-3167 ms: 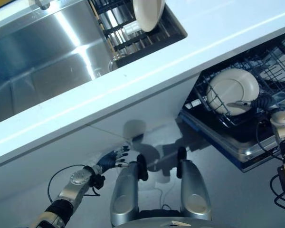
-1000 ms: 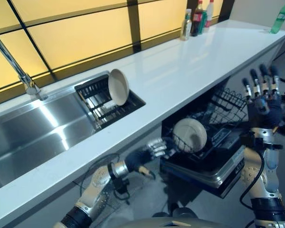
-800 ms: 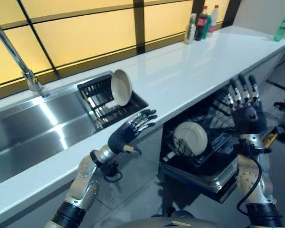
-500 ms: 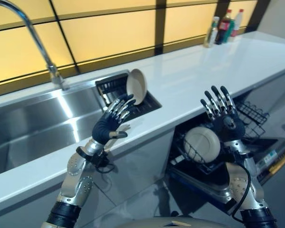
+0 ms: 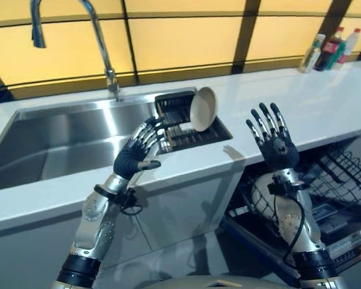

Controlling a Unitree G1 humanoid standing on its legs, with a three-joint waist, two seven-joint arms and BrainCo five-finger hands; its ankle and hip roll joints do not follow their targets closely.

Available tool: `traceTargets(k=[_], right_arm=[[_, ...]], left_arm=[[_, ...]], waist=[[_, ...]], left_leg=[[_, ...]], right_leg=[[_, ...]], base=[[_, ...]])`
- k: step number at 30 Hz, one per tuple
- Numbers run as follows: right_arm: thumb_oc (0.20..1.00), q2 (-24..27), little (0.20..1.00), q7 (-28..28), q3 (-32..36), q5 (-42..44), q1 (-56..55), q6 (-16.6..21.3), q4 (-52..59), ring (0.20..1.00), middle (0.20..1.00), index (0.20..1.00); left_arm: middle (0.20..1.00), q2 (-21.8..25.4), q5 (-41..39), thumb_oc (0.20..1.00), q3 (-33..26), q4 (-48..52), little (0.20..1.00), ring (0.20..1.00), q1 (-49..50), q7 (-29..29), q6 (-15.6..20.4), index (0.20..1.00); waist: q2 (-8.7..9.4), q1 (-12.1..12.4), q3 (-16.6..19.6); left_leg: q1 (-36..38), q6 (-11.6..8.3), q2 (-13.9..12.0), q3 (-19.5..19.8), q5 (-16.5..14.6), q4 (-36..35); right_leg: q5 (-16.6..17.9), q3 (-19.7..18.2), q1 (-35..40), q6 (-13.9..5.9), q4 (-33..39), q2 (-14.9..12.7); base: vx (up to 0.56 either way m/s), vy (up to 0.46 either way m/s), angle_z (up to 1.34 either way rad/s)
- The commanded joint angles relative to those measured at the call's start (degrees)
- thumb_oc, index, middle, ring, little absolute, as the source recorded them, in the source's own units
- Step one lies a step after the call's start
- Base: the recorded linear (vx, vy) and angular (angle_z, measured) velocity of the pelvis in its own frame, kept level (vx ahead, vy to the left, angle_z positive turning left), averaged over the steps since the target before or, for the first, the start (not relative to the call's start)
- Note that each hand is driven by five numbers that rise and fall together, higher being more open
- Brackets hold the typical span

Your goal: Pick up plates and place into dishwasher.

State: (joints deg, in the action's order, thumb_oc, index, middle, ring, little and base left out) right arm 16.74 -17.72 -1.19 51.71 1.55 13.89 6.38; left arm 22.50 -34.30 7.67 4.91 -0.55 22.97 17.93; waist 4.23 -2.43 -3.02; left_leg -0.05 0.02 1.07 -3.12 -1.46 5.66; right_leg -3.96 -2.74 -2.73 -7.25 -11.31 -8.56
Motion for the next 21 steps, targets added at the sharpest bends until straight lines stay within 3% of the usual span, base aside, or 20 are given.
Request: traceTargets(k=[1,7,11,21], right_arm=[[1.0,1.3,1.0,-1.6,5.2,1.5,3.0,2.3,4.5,1.0,1.0,1.0],[1.0,2.5,1.0,-1.1,7.8,3.3,1.1,1.0,5.3,1.0,1.0,1.0],[1.0,1.6,1.0,0.2,6.9,4.7,0.6,2.4,6.6,1.0,1.0,1.0],[1.0,2.0,1.0,0.5,6.2,5.8,-0.9,1.8,8.0,1.0,1.0,1.0]], left_arm=[[1.0,1.1,2.6,1.0,-1.6,1.9,1.0,1.0,-4.7,-0.2,2.0,1.0],[1.0,2.1,0.8,1.0,-2.8,4.6,1.0,1.0,-4.1,2.2,-0.1,1.0],[1.0,3.3,1.1,1.0,-2.4,5.4,1.0,1.0,-5.5,1.1,-0.5,1.0],[1.0,4.8,4.0,1.0,-2.7,7.6,1.0,1.0,-8.2,-1.9,0.0,1.0]], waist=[[-0.67,-1.3,-2.3],[1.21,-1.1,-2.7],[2.65,-1.4,-4.7],[2.52,-3.4,-7.6]], left_leg=[[-0.9,2.53,0.2,1.4,-9.0,4.9],[-4.0,1.71,-1.3,2.5,-8.6,6.3],[-7.2,1.32,-2.5,2.6,-8.0,8.0],[-9.9,0.64,-3.9,1.8,-6.9,10.9]], right_leg=[[7.6,-2.9,-4.7,-2.27,2.1,2.2],[5.1,-3.1,-4.7,-1.1,3.4,4.3],[5.0,-2.9,-6.9,-0.39,2.3,5.5],[4.6,-4.1,-9.7,0.27,-0.8,6.5]], base=[[0.06,-0.191,0.27],[0.12,-0.164,0.12],[0.02,-0.167,0.09],[0.04,-0.034,-0.01]])
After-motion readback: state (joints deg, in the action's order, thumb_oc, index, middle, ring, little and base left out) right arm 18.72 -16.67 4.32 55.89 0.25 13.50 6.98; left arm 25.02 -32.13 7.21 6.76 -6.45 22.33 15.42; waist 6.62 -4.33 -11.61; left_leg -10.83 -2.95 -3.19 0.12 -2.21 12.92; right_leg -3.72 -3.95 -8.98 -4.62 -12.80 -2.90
